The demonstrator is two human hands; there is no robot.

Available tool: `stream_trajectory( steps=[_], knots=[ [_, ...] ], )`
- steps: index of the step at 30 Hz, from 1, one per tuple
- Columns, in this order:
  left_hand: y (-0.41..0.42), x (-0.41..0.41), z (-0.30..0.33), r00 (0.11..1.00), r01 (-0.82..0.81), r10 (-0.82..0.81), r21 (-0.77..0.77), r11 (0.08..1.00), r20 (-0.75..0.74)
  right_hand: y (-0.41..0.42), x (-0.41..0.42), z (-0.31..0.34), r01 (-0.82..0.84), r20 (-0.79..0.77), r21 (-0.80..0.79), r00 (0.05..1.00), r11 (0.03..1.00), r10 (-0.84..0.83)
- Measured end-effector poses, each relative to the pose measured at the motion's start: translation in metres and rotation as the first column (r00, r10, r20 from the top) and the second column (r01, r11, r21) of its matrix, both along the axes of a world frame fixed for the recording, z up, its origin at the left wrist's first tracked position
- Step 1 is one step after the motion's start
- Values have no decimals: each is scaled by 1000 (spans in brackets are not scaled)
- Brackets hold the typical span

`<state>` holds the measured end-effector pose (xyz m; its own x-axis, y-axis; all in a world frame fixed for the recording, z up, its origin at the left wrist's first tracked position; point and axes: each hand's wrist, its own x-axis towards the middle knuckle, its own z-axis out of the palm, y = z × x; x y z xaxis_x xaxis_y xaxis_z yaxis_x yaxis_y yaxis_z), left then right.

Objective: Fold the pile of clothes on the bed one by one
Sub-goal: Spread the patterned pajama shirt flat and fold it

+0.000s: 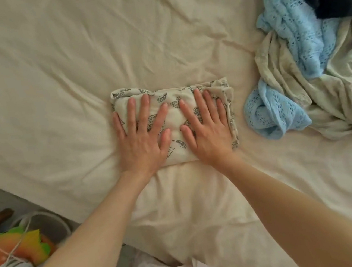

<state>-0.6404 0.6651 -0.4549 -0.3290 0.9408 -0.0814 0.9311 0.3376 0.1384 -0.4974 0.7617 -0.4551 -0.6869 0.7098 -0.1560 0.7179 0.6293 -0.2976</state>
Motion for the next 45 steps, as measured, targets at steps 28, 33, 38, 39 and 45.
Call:
stream_trajectory(
  steps=[28, 33, 38, 39, 45],
  knots=[
    [2, -54, 62, 30, -638, 622, -464, 615, 783, 100, 23, 83, 608, 485, -794, 665, 33, -568],
    [4, -55, 64, -53, -618, 612, -507, 601, 789, 91, 23, 74, 576, 393, -815, 623, 57, -676],
    [3, -57, 69, -138, -567, 597, -557, 606, 790, 89, 24, 74, 533, 377, -845, 646, 38, -664],
    [2, -57, 69, -131, -564, 590, -550, 617, 796, 91, 24, 75, 528, 389, -849, 637, 10, -665],
    [-5, -55, 83, -53, -601, 563, -477, 642, 825, 89, 25, 88, 548, 451, -833, 602, -70, -659]
  ],
)
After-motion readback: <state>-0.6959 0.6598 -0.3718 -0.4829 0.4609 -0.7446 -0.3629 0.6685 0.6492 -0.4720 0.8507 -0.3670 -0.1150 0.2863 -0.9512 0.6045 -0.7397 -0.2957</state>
